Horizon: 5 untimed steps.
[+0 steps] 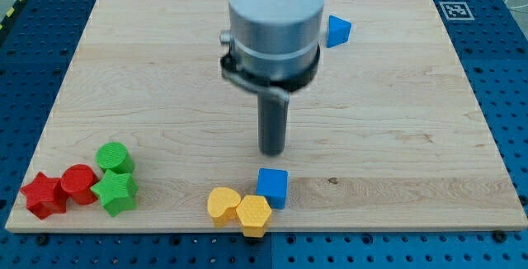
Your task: Move your arm to the blue triangle
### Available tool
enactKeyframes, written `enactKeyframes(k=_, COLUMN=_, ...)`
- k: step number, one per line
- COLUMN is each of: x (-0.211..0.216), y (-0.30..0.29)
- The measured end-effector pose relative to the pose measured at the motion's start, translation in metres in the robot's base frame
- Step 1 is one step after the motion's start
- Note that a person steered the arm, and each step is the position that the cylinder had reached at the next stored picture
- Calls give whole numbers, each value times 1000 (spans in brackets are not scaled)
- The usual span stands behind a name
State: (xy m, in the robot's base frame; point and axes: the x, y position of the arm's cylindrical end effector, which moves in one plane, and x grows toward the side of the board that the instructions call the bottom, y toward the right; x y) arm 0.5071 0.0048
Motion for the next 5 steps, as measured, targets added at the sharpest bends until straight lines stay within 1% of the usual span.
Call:
enactKeyframes(k=1, x=-64, y=48)
enactKeyframes(k=2, x=-89, y=136)
enactKeyframes(k=3, x=-97, y=196)
enactKeyframes(k=4, x=-163, y=203)
enactKeyframes(k=5, x=-230, y=198)
